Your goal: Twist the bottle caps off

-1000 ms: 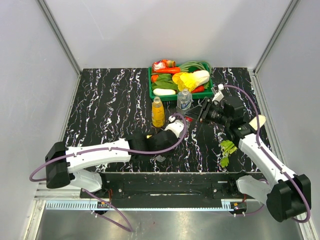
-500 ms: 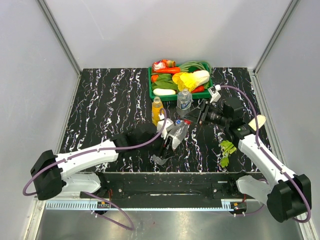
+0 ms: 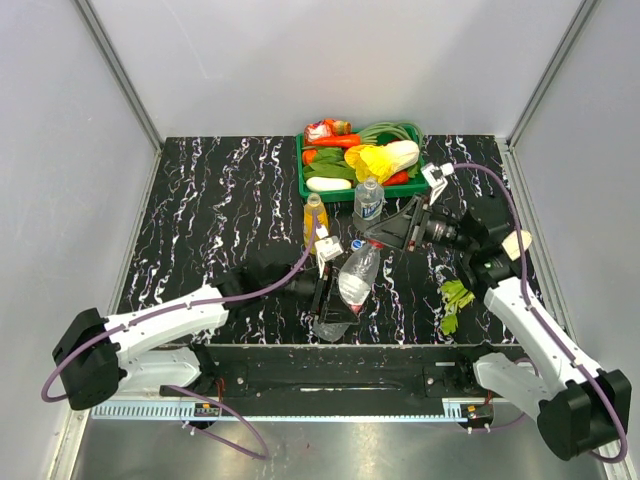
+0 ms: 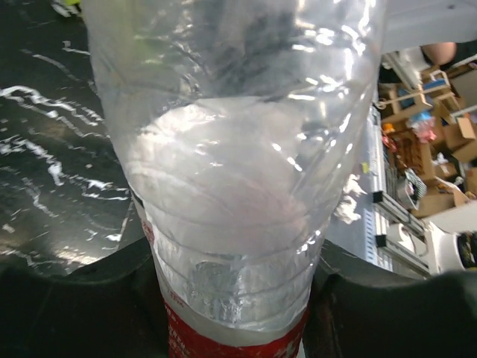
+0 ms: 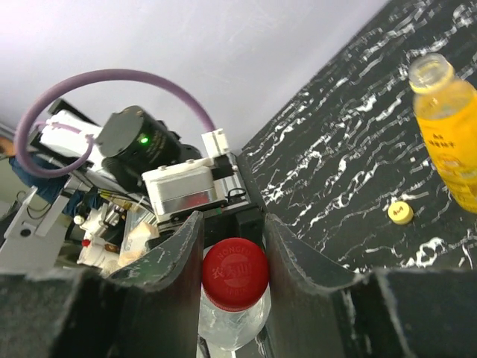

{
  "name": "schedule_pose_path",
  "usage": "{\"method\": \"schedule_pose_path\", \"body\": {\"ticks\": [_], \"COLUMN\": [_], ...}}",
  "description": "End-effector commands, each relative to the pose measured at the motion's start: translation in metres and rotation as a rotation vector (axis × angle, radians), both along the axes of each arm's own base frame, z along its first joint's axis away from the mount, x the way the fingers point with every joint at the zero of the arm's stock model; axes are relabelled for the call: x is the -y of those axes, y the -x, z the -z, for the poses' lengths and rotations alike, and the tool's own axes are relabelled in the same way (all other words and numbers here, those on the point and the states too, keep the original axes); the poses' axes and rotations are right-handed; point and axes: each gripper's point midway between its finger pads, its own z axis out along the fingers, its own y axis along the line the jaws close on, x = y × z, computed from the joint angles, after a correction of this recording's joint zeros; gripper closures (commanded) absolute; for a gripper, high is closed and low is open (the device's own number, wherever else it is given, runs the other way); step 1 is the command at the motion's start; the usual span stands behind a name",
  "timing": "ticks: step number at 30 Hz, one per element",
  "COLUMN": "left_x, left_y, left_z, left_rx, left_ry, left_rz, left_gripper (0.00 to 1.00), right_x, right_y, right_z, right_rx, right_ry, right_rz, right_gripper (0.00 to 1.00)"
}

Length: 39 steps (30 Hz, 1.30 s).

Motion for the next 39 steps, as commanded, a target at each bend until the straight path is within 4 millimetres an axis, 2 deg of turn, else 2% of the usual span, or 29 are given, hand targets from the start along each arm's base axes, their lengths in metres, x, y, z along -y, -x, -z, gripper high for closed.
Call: {"method": "schedule_pose_path", "body": {"ticks": [1,5,8,10,11,12,13,16,17,20,26,33,34,39], "left_x": [0.003,0.001,0.001,0.002,0.002,0.002,0.003,0.002,0.002,0.003,0.003,-0.010,-0.012,-0.022], "left_y": [0.035,0.039,0.037,0.033,0.032,0.029,0.027,0.021,0.018,0.013,-0.014,-0.054,-0.057,-0.068], "left_z": [-0.086,-0.090,-0.085,-0.080,-0.075,-0.073,-0.067,-0.055,-0.052,-0.042,-0.013,-0.006,-0.006,-0.002], "left_rx": [0.169,0.178,0.177,0.178,0.172,0.174,0.171,0.174,0.176,0.185,0.241,0.340,0.348,0.379], "left_ry": [0.339,0.350,0.329,0.298,0.278,0.263,0.238,0.181,0.165,0.103,-0.129,-0.342,-0.366,-0.470], "left_rz": [0.235,0.256,0.247,0.220,0.215,0.203,0.193,0.162,0.148,0.104,-0.076,-0.381,-0.407,-0.490], "left_gripper": [0.82,0.82,0.82,0.81,0.81,0.81,0.81,0.79,0.78,0.77,0.75,0.75,0.75,0.75], "right_x": [0.000,0.004,0.006,0.007,0.007,0.009,0.010,0.013,0.014,0.017,0.025,0.036,0.037,0.033], "right_y": [0.032,0.045,0.044,0.039,0.039,0.035,0.030,0.021,0.021,0.018,0.010,-0.009,-0.010,-0.013], "right_z": [-0.035,-0.050,-0.056,-0.059,-0.062,-0.063,-0.065,-0.065,-0.067,-0.067,-0.058,-0.038,-0.029,-0.019], "right_rx": [0.226,0.314,0.319,0.305,0.300,0.288,0.273,0.240,0.241,0.234,0.191,0.087,0.044,-0.020], "right_ry": [-0.036,-0.073,-0.081,-0.082,-0.088,-0.091,-0.093,-0.094,-0.097,-0.093,-0.039,0.032,0.049,0.048], "right_rz": [-0.117,-0.127,-0.092,-0.061,-0.055,-0.027,0.005,0.071,0.083,0.118,0.199,0.327,0.336,0.318], "right_gripper": [1.00,1.00,1.00,0.84,0.68,0.46,0.32,0.04,0.00,0.00,0.00,0.00,0.00,0.00]}}
